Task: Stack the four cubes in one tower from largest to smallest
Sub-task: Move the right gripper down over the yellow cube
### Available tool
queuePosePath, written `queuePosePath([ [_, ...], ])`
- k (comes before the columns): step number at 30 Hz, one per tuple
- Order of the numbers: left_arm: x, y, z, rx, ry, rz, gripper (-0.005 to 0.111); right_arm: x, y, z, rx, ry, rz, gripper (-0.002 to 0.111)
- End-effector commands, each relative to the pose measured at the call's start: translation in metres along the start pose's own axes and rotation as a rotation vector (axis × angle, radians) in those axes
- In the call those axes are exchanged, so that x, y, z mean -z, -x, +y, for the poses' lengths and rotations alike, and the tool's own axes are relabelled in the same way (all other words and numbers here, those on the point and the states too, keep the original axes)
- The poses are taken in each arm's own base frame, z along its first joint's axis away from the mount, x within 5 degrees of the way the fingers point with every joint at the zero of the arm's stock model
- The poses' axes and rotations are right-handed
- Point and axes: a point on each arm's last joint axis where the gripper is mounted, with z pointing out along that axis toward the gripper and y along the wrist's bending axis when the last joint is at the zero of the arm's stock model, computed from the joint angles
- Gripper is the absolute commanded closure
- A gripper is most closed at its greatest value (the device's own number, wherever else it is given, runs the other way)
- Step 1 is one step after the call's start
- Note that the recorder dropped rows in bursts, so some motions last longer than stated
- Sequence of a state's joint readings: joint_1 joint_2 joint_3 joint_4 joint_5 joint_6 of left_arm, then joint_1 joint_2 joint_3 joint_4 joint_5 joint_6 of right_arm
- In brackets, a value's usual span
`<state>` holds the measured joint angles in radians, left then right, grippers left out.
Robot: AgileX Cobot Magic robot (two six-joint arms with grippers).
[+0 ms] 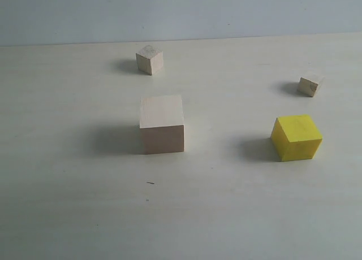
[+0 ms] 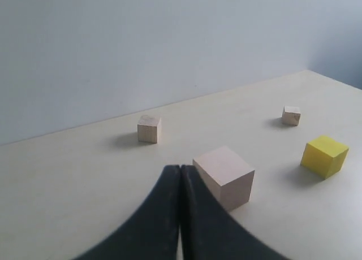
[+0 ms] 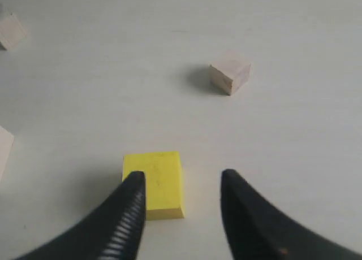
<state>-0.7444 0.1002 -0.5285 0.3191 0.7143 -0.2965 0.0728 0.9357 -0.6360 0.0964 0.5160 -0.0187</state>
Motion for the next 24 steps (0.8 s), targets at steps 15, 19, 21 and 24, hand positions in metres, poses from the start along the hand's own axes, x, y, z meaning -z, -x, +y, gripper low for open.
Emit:
queuePosePath([
  [15,-0.015,-0.025,-0.002,-0.036,0.002,0.064,0.106,-0.065,0.017,0.017,0.165,0.108,0.326,0.009],
  [19,-0.015,-0.025,-0.002,-0.036,0.002,0.063,0.106,-0.081,0.014,0.023,0.179,0.107,0.393,0.009],
  [21,-0.015,-0.025,-0.002,-0.036,0.002,0.063,0.106,-0.092,0.011,0.024,0.157,0.102,0.446,0.009],
  [24,-0.015,-0.025,-0.002,-0.036,0.002,0.063,0.106,-0.110,0.005,0.024,0.154,0.100,0.518,0.009],
])
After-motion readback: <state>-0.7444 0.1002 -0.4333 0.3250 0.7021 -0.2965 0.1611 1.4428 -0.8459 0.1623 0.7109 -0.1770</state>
